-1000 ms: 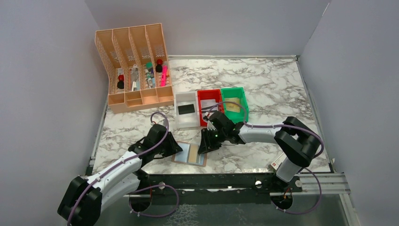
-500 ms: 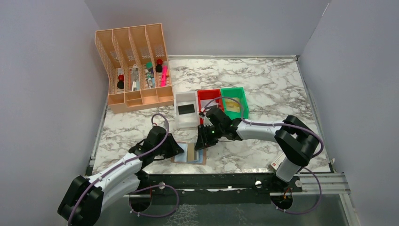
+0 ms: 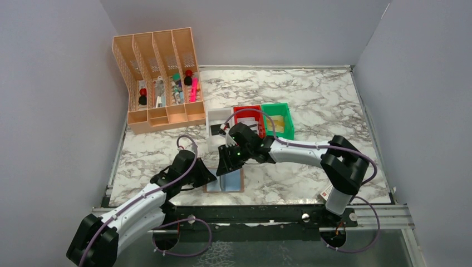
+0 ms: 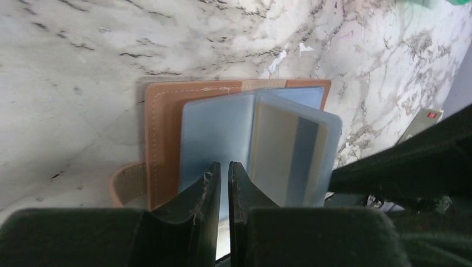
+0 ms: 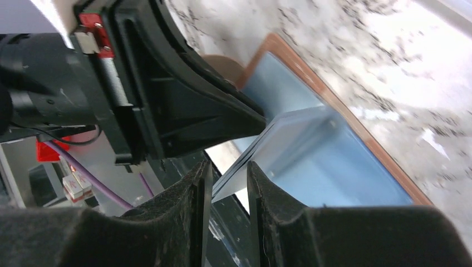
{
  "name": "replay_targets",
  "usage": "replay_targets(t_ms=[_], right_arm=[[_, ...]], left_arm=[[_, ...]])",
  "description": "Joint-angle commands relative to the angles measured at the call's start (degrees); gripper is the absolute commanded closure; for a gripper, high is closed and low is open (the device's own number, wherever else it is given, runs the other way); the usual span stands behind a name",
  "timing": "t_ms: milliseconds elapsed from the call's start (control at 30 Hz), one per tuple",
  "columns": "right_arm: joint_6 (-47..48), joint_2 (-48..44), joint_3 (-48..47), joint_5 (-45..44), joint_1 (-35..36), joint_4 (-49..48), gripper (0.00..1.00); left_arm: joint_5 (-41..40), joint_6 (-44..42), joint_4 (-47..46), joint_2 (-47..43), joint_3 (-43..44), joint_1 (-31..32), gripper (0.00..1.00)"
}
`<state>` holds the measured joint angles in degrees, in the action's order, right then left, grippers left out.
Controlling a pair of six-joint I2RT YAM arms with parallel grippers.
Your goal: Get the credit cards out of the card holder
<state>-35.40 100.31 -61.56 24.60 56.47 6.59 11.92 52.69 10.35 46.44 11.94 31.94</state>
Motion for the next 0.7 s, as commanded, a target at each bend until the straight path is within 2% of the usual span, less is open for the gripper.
replay_targets(t_ms=[0, 133, 200, 467, 667], right_arm=[[2.41, 3.43, -4.15, -1.67, 2.07, 2.45, 0.65], [3.01, 6.97, -5.74, -1.46, 2.69, 3.51, 0.65], [3.62, 7.78, -6.29, -2.18, 3.05, 4.51, 0.65], [4.08, 7.25, -5.76, -18.94, 3.21, 13.04, 0.66], [1.89, 1.29, 0.57, -14.14, 2.89, 5.45, 0.64]], left_arm=[[-6.81, 1.85, 6.07, -3.15, 2.23, 0.0, 0.87], [-12.79, 3.82, 12.14, -7.21, 4.93, 0.02, 0.85], [-15.28, 4.75, 14.59, -9.13, 5.89, 0.04, 0.81], [-16.32, 5.26, 16.46, -11.7, 6.43, -0.04, 0.79], [-14.49, 0.94, 15.4, -11.35, 8.3, -0.04, 0.72]])
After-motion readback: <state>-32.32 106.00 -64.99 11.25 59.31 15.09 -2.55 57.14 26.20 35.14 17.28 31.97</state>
